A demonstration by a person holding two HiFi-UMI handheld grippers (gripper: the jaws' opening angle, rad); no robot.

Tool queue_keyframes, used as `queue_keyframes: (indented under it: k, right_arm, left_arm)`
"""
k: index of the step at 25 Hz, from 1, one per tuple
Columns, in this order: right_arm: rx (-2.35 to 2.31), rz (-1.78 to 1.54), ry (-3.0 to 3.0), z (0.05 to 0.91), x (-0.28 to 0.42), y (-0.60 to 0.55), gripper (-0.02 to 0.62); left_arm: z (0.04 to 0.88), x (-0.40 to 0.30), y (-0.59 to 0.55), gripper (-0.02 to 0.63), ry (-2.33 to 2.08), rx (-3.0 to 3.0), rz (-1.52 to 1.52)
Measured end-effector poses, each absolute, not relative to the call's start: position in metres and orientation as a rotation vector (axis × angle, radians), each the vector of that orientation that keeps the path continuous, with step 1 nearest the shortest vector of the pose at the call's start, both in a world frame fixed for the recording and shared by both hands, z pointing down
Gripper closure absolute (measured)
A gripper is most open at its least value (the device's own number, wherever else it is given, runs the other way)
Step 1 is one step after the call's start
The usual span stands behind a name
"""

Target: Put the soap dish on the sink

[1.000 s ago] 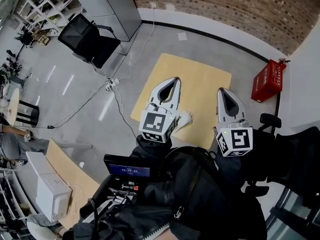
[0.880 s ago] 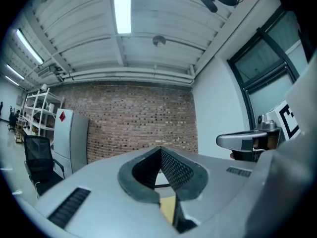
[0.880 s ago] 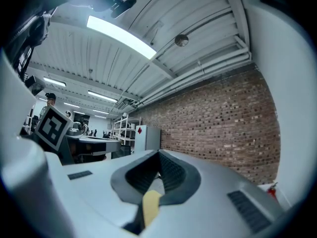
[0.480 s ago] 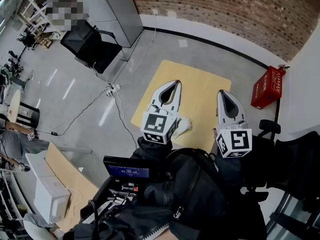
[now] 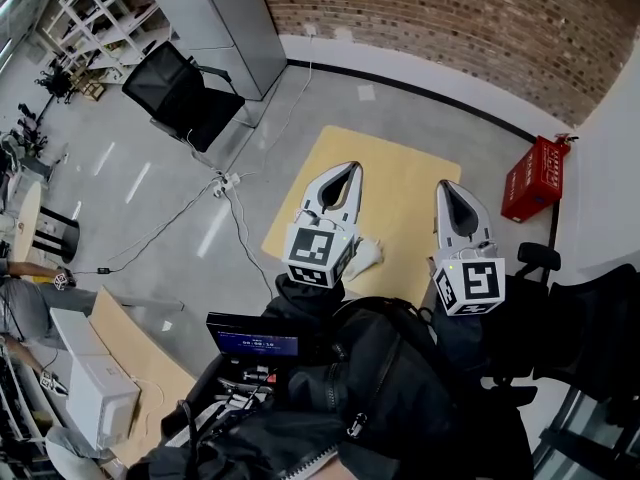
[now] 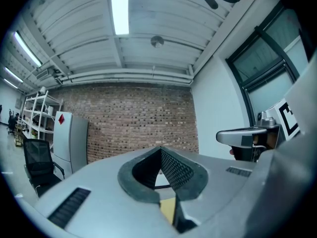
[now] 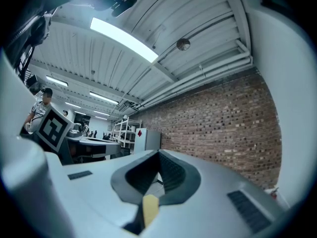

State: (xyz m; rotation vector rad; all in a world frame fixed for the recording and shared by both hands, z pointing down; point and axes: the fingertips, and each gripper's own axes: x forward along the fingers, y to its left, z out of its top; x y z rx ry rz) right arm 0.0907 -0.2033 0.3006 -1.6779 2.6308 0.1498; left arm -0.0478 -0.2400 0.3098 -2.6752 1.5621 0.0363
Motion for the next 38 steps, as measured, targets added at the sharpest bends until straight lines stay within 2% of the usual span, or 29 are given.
queue_keyframes:
  k: [38]
  right_arm:
    - [-1.673, 0.081, 2.658, 0.314, 0.087, -0.205, 0.591]
  left_arm:
    - [0.328, -0.048, -0.241, 0.604, 1.568, -2.706, -0.027]
